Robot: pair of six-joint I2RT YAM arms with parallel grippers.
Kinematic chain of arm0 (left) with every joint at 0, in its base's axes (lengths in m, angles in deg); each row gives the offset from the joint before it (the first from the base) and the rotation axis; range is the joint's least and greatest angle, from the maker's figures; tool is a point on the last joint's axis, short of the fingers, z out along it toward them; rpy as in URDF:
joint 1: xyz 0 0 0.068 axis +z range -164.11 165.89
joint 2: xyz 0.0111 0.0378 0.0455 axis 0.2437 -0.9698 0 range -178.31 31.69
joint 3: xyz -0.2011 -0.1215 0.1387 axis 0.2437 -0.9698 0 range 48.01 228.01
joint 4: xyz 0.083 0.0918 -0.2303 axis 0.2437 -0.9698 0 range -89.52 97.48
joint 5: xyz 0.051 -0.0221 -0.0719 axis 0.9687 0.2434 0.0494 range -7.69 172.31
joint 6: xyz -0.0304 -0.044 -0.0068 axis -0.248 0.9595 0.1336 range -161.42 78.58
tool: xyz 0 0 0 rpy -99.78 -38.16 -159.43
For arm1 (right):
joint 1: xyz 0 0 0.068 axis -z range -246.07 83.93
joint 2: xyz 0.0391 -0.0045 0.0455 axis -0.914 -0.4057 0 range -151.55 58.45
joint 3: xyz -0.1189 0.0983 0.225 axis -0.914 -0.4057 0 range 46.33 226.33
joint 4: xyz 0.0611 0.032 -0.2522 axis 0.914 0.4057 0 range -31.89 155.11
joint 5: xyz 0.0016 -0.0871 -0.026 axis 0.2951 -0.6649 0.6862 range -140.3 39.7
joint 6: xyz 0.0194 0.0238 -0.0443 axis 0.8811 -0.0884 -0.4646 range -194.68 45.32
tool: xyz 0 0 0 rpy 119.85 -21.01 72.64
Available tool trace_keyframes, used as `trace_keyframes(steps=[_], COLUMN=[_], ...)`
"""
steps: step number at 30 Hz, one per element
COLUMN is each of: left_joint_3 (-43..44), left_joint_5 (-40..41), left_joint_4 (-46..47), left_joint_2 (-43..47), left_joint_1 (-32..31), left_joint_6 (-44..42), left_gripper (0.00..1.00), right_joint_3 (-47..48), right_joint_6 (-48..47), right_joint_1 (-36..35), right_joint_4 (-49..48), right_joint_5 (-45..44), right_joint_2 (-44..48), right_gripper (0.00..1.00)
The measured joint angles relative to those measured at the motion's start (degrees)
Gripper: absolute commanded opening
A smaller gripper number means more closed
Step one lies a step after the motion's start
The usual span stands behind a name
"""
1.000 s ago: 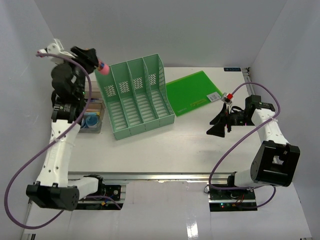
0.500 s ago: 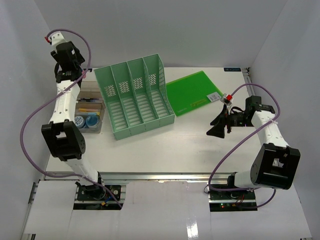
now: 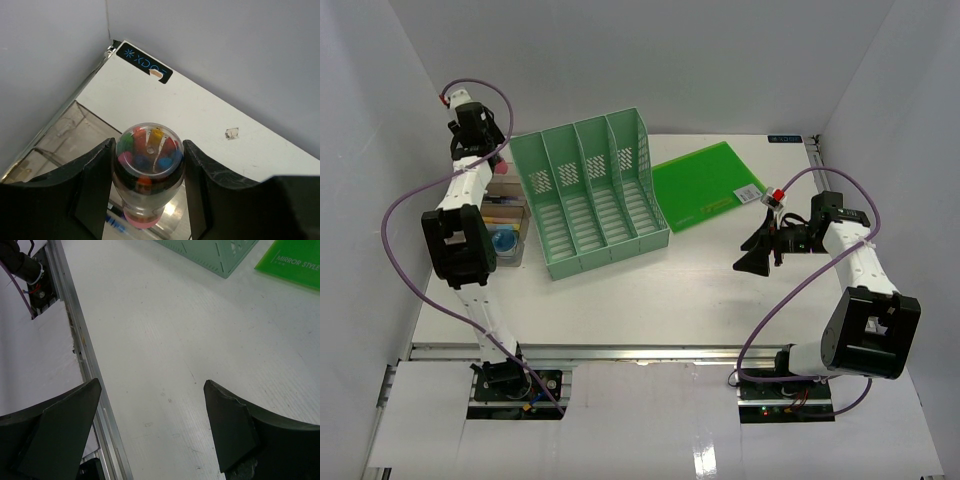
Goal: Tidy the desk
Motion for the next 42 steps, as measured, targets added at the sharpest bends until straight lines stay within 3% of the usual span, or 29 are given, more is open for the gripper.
trace_keyframes(steps=[8, 11, 17, 22, 24, 34, 39, 42], left_joint_3=[0.0, -0.4, -4.8, -9.2, -9.6, -4.7, -10.5, -18.5], left_joint_5=[-3.2, -4.2, -6.0, -7.3, -7.7, -3.0, -0.4, -2.2], left_joint_4=[5.0, 6.8, 11.0, 11.3, 11.2, 1.9, 1.0, 4.6], left_joint_2=[-4.1, -4.8, -5.0, -5.0, -5.0, -0.6, 11.0, 21.0], left_joint_1=[1.8, 2.5, 3.1, 3.5, 3.6, 4.0, 4.2, 4.3], left_joint_6=[3.1, 4.2, 5.6, 7.3, 8.2, 13.4, 17.3, 20.3], left_gripper=[0.01, 0.09, 0.45, 0.91, 0.98, 0.98, 0.96, 0.92], right_joint_3=[0.0, 0.0, 0.0, 0.0, 0.0, -2.0, -3.4, -5.1], right_joint_6=[0.0, 0.0, 0.0, 0.0, 0.2, 3.2, 6.6, 11.4], right_joint_1=[0.0, 0.0, 0.0, 0.0, 0.0, 0.0, 0.0, -0.2], right_joint_4=[-0.1, -0.1, -0.1, -0.2, -0.2, -3.2, -7.0, -12.8], right_joint_5=[-0.3, -0.5, -0.7, -0.8, -0.9, -2.2, -5.8, -12.9], right_joint_2=[-1.1, -1.7, -2.3, -2.5, -2.6, -1.4, 1.1, 4.1], right_gripper=[0.9, 0.9, 0.9, 0.9, 0.9, 0.9, 0.9, 0.9])
